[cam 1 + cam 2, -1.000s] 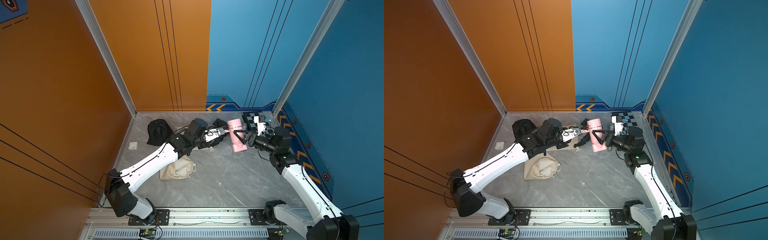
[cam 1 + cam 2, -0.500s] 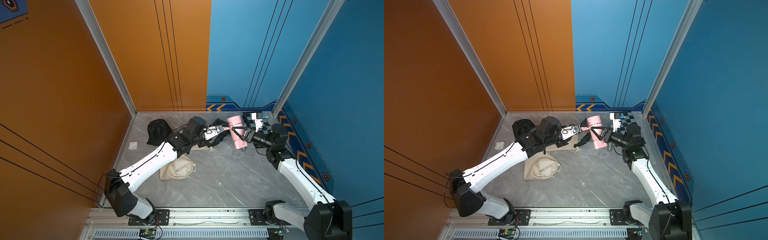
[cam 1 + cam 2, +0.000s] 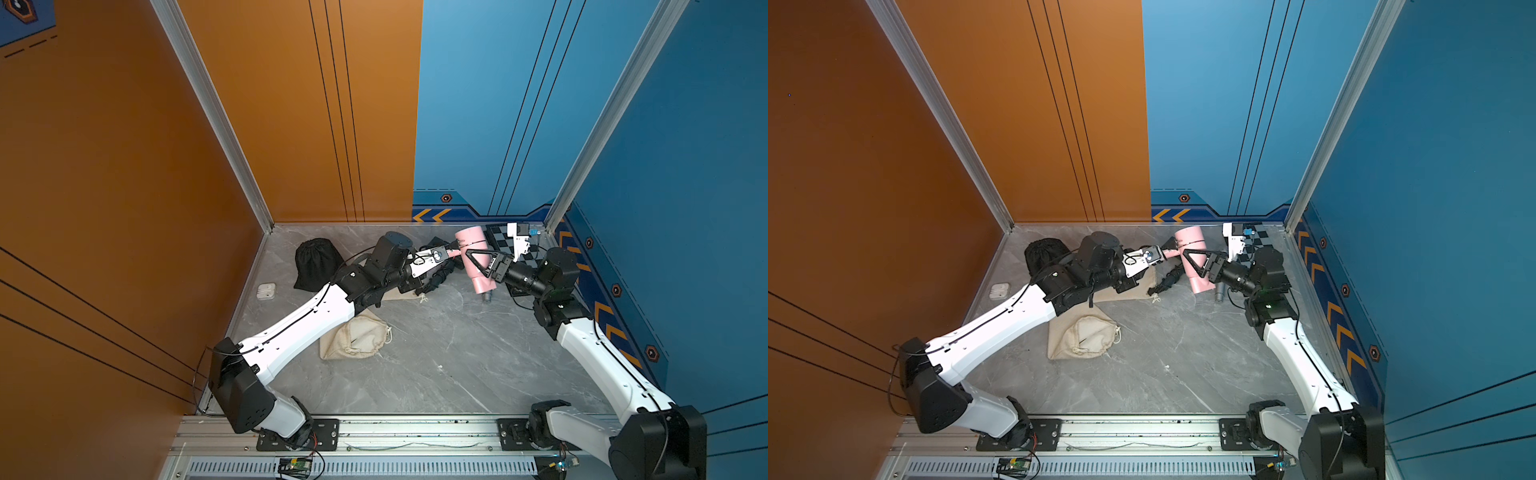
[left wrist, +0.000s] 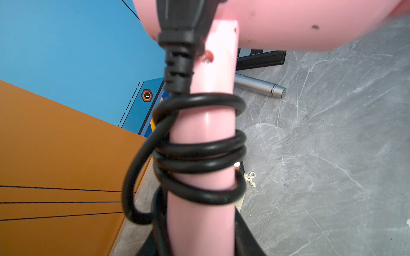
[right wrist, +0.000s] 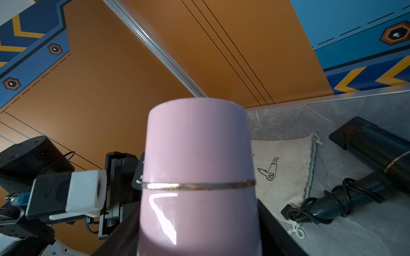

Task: Pack away hair dryers
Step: Fold the hair dryer.

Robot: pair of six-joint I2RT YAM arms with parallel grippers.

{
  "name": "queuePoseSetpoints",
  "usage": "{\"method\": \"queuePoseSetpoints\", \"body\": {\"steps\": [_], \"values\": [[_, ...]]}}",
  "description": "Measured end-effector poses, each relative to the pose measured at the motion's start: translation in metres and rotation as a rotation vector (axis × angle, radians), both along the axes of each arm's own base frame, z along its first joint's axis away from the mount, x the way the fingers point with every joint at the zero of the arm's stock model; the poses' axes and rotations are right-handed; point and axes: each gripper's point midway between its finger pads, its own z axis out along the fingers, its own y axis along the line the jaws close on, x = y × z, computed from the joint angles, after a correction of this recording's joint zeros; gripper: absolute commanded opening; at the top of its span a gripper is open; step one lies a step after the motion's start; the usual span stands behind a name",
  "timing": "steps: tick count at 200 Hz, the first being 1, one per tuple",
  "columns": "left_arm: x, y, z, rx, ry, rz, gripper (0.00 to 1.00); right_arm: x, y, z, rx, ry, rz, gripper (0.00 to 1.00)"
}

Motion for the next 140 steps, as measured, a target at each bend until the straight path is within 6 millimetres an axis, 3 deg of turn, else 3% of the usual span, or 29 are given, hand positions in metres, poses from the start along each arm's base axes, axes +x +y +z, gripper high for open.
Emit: {"method": "queuePoseSetpoints", "body": {"steps": [57,140], "values": [[0.01,-0.01,0.0,-0.117,0.052,0.085,0.15,0.007,0.001,0.011,-0.008,-0.042,-0.147,0.33],[0.016,-0.049,0.003,-0.461,0.173,0.286,0.12,0.017,-0.009,0.022,0.064,-0.116,-0.411,0.32]]}}
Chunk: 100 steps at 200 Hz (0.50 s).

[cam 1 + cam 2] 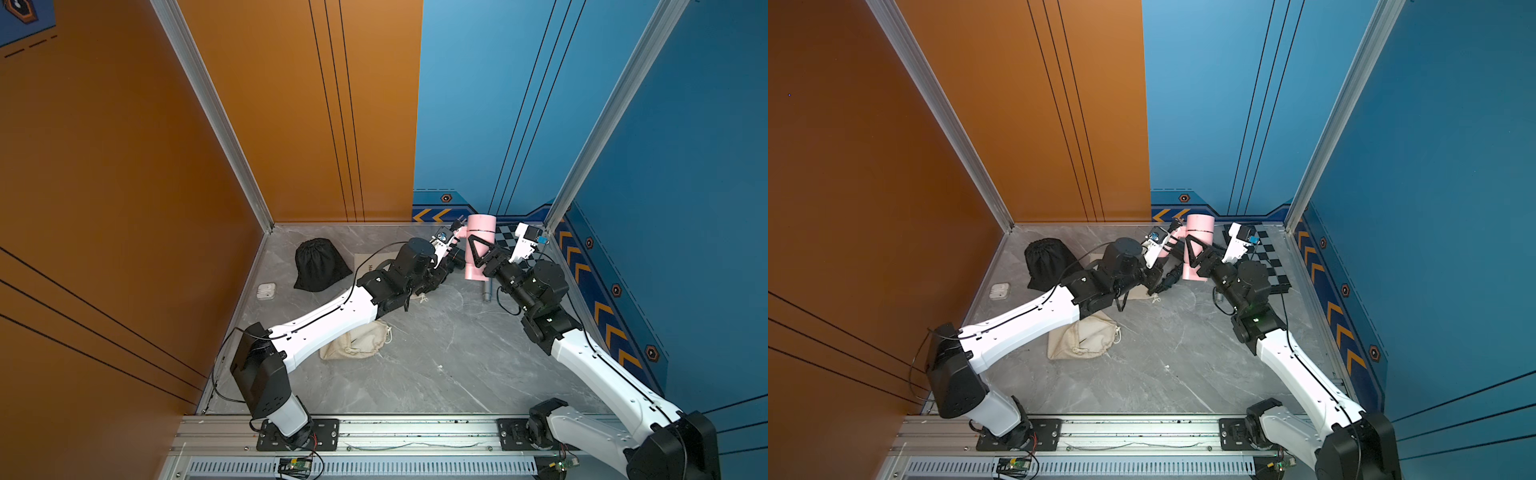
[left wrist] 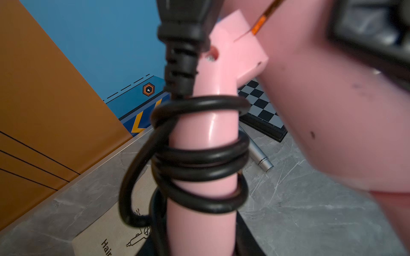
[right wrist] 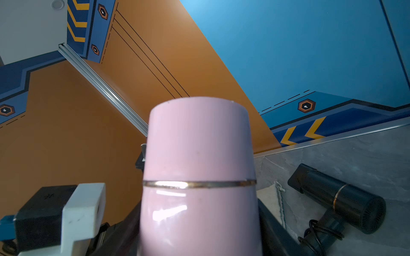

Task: Pack away hair dryers
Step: Fold the hair dryer.

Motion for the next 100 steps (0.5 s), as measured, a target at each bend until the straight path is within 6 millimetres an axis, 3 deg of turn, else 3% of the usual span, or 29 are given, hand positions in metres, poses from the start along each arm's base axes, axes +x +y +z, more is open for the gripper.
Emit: {"method": "queuePoseSetpoints", "body": {"steps": [100], "values": [[0.005,-0.025,0.021,-0.28,0.017,0.123,0.11,0.01,0.002,0.015,0.09,-0.103,-0.125,0.3]]}}
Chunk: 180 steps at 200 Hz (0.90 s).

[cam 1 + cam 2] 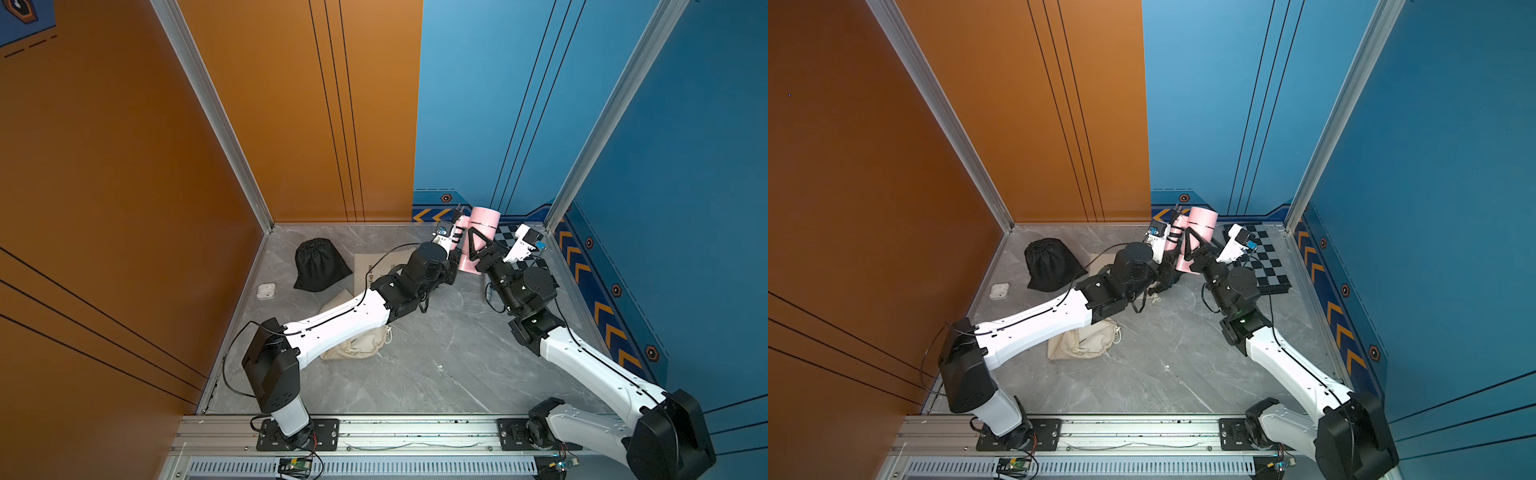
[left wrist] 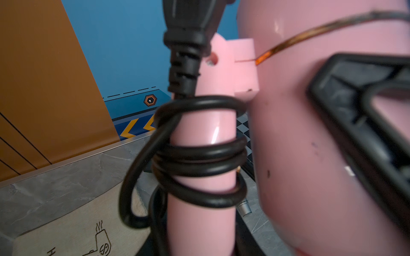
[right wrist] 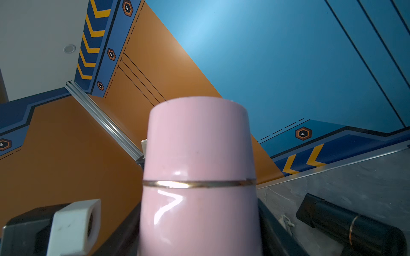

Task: Pack away hair dryers
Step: Fold the hair dryer.

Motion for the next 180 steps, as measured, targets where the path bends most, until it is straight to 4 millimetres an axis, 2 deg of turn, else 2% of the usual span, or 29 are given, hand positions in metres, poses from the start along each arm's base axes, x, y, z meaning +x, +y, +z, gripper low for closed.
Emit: {"method": "queuePoseSetpoints", "body": {"steps": [18,53,82,97,145,180], "values": [[0.001,-0.005,0.005,-0.05,-0.001,0.009,0.11,0.002,0.0,0.003,0.022,-0.02,-0.01,0.3],[0.004,-0.008,0.007,-0.045,-0.01,0.013,0.11,0.005,-0.002,0.004,0.034,-0.037,-0.022,0.3],[0.003,-0.009,0.009,-0.044,-0.019,0.01,0.17,0.004,-0.004,0.006,0.034,-0.041,-0.022,0.3],[0.002,-0.011,0.011,-0.05,-0.023,0.003,0.24,0.002,-0.006,0.008,0.03,-0.04,-0.021,0.3],[-0.008,-0.014,0.019,-0.072,-0.019,-0.058,0.57,-0.005,-0.013,0.014,0.01,-0.041,0.046,0.29],[-0.018,0.0,0.031,-0.106,-0.014,-0.112,0.63,-0.012,-0.007,0.016,0.008,-0.044,0.131,0.28]]}}
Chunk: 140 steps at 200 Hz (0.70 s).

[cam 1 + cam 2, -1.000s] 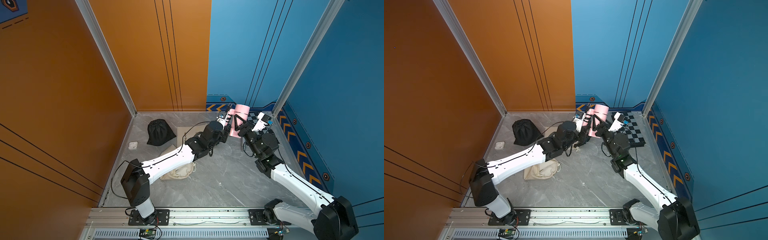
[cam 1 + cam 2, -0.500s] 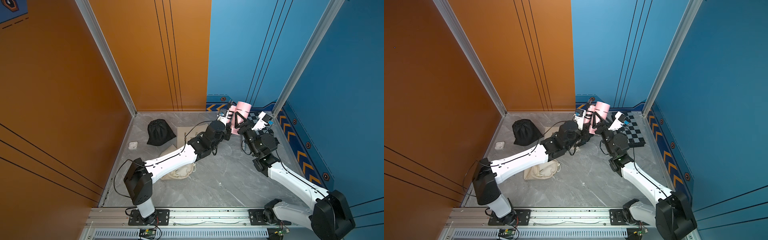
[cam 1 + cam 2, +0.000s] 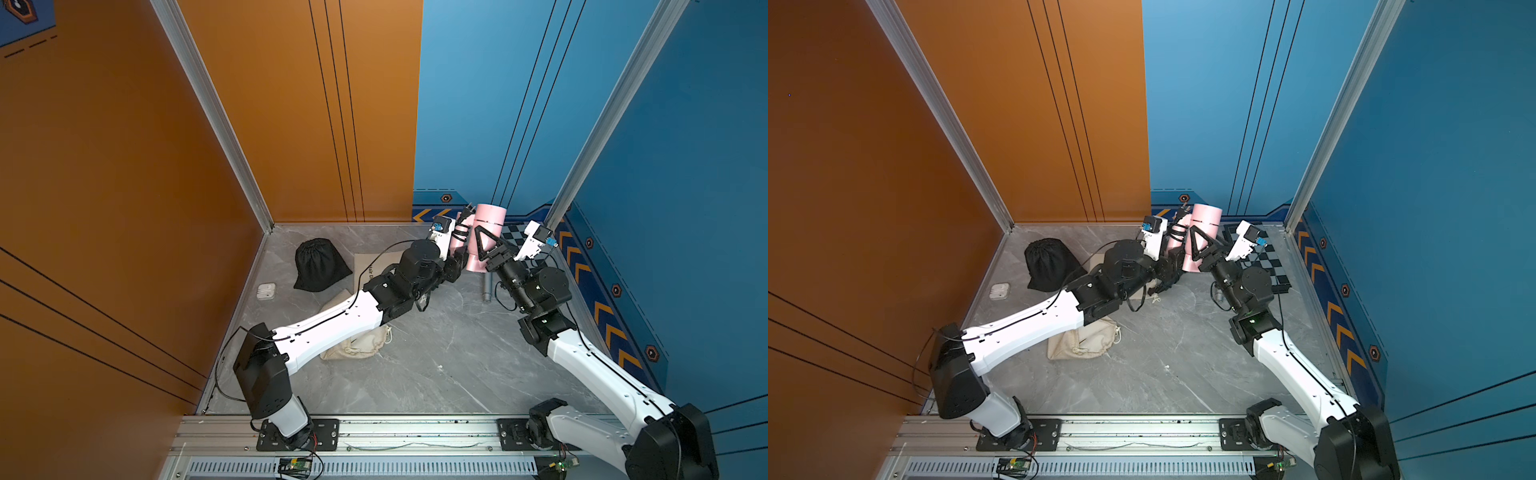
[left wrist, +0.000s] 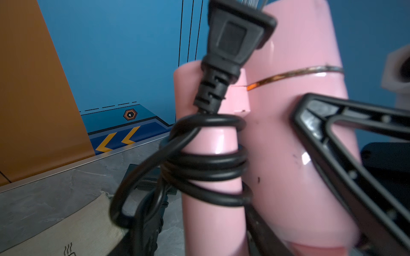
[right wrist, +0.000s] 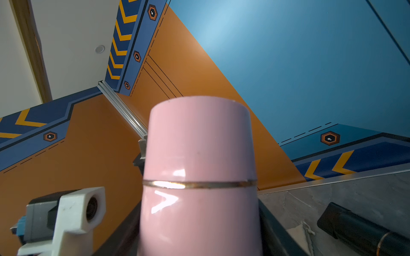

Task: Pack away hair dryers
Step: Fold the hair dryer, then adjust the hair dryer.

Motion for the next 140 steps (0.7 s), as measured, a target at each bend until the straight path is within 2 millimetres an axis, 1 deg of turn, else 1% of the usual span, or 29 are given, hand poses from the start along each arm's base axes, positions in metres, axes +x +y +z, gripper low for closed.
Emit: {"method": "queuePoseSetpoints", "body": {"steps": [19,39,69,100,118,140], "values": [[-0.006,0.006,0.0,-0.014,0.012,-0.032,0.66,-0.001,0.003,-0.003,-0.007,0.013,0.032,0.28],[-0.014,0.006,-0.002,-0.019,0.024,-0.071,0.69,0.0,0.004,-0.009,-0.015,0.033,0.047,0.28],[-0.027,0.003,-0.01,-0.027,0.053,-0.136,0.74,0.003,0.01,-0.022,-0.028,0.074,0.08,0.28],[-0.032,0.006,-0.018,-0.029,0.093,-0.163,0.76,0.004,0.013,-0.032,-0.04,0.108,0.107,0.28],[-0.036,0.013,-0.019,-0.029,0.11,-0.172,0.76,0.003,0.015,-0.037,-0.049,0.118,0.13,0.28],[-0.042,0.033,-0.018,-0.038,0.127,-0.162,0.76,0.003,0.017,-0.049,-0.062,0.145,0.151,0.27]]}}
